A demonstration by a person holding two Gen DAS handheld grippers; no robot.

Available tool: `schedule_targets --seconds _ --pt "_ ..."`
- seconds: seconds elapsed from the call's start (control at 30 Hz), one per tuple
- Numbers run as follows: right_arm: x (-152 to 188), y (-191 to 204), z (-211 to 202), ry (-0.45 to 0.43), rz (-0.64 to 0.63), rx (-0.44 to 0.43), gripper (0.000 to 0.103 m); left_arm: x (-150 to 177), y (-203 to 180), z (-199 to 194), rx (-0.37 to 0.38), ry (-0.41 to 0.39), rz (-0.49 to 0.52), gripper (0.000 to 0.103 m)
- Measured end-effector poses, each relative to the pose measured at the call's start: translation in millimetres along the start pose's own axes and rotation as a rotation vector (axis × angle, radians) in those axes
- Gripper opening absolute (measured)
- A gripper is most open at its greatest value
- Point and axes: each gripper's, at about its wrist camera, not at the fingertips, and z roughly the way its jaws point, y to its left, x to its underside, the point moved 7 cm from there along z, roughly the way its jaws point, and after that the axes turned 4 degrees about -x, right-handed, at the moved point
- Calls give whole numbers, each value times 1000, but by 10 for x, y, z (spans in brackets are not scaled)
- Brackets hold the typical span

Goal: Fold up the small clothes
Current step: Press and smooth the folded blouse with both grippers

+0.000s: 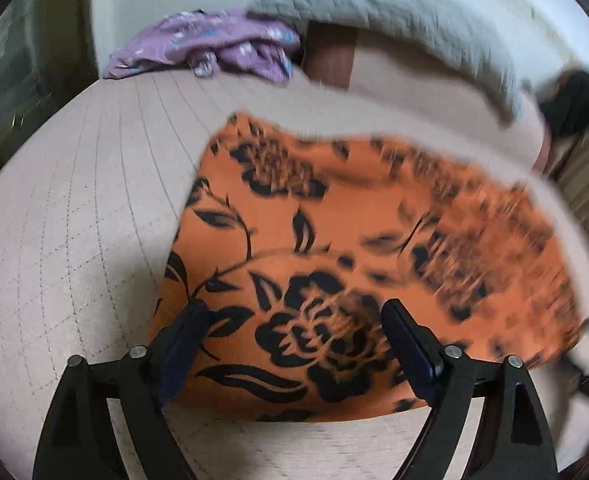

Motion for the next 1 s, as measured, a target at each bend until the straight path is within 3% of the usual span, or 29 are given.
schedule_targets --seconds 0.1,0.17,0.2,0.3,0.37,0.5,0.57,0.67,0.77,0.83,0.87,0.9,1.0 --pt "92 85 102 86 -85 101 69 31 -140 66 -125 -19 148 98" --pt "215 92 219 178 -127 154 69 35 -134 80 -136 -19 130 101" --pt "232 122 214 176 -147 163 69 33 -116 86 -124 -13 113 102" --pt "257 311 177 190 -157 44 67 40 -87 110 -104 -13 92 103" --pt "230 479 93 148 -215 -7 67 66 -97 113 -122 -23 97 103" --pt "169 779 -19 70 -299 -119 67 55 -95 106 -129 40 87 103" --pt "112 832 -7 20 -309 -125 67 13 -107 72 -118 76 87 103" --pt "-48 752 58 -62 -278 -83 59 -97 -207 -149 -81 -42 96 103" --pt "-174 496 191 -70 -176 -31 44 -111 -420 -310 -63 -132 167 103" --pt "-190 259 361 -18 -112 50 38 -40 -549 -217 -69 -95 212 103" --pt "-172 158 439 7 -74 58 26 31 -607 -103 -86 -43 237 103" --pt "-179 125 443 3 -49 34 24 136 -639 57 -107 30 254 103" --pt "-197 181 379 -8 -61 22 24 135 -623 60 -92 1 202 103"
